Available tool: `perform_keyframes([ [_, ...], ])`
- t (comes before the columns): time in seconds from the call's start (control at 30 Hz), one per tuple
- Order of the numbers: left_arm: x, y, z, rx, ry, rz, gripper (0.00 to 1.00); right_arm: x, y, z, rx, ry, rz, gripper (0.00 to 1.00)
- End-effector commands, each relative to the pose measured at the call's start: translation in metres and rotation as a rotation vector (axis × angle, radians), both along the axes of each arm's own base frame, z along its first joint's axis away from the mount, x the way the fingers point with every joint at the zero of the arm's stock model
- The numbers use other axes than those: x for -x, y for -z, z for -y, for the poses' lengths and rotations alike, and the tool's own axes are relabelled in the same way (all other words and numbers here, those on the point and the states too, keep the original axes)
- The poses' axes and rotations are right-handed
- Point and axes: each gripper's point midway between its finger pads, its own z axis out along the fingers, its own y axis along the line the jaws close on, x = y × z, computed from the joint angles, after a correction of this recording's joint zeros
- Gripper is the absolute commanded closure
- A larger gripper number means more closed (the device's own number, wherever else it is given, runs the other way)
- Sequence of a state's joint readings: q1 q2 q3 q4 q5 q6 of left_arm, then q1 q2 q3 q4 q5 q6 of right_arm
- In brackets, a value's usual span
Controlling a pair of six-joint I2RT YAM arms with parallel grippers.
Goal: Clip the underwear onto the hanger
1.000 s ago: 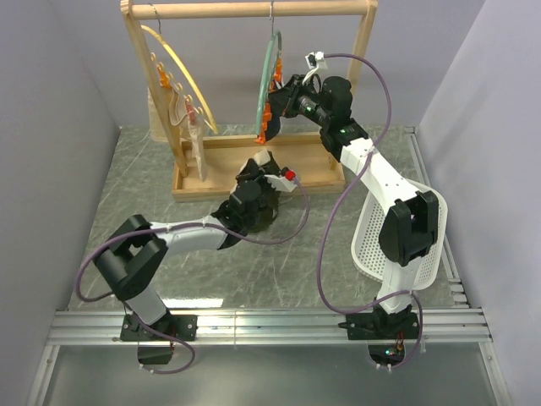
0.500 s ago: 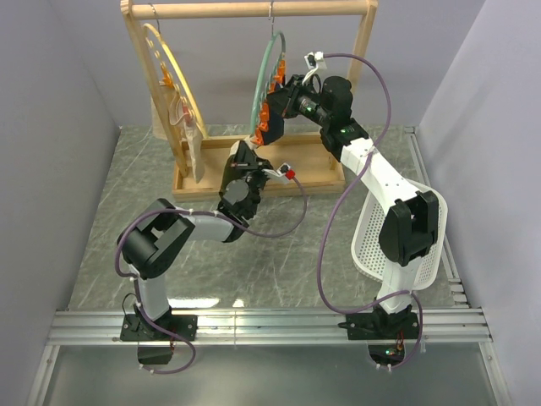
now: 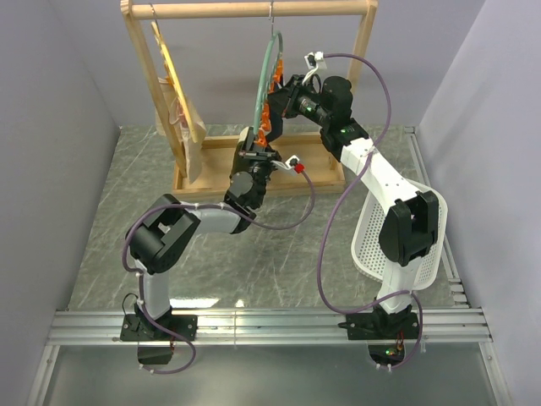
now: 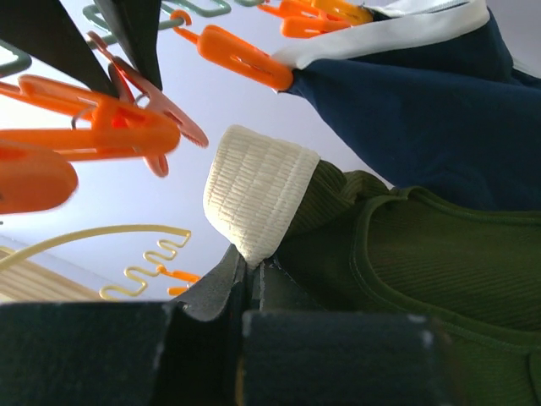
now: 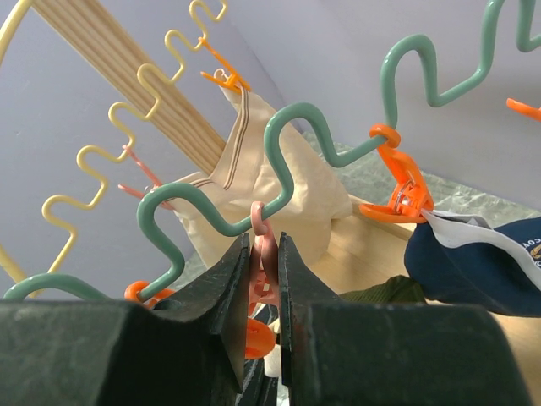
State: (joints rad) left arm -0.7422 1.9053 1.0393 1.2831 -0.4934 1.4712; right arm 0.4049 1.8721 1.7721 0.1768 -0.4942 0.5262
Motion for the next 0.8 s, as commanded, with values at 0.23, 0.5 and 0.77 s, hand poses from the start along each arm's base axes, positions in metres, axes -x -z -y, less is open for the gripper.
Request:
perform_keyframes([
  [0.23,0.016,-0.068,-0.014,0.158,0.02,0.256,1.0,0.007,-0.019,0.009,0.023,0.019,0.046,1.0],
  [0.5,0.018,-0.07,-0.018,0.121,0.036,0.262,1.0,0.005,-0.03,0.016,0.079,0.055,0.114,1.0],
  [0.77,0.015,-0.082,-0.019,0.101,0.034,0.297,1.0,0.003,-0.023,0.019,0.139,0.076,0.132,1.0],
])
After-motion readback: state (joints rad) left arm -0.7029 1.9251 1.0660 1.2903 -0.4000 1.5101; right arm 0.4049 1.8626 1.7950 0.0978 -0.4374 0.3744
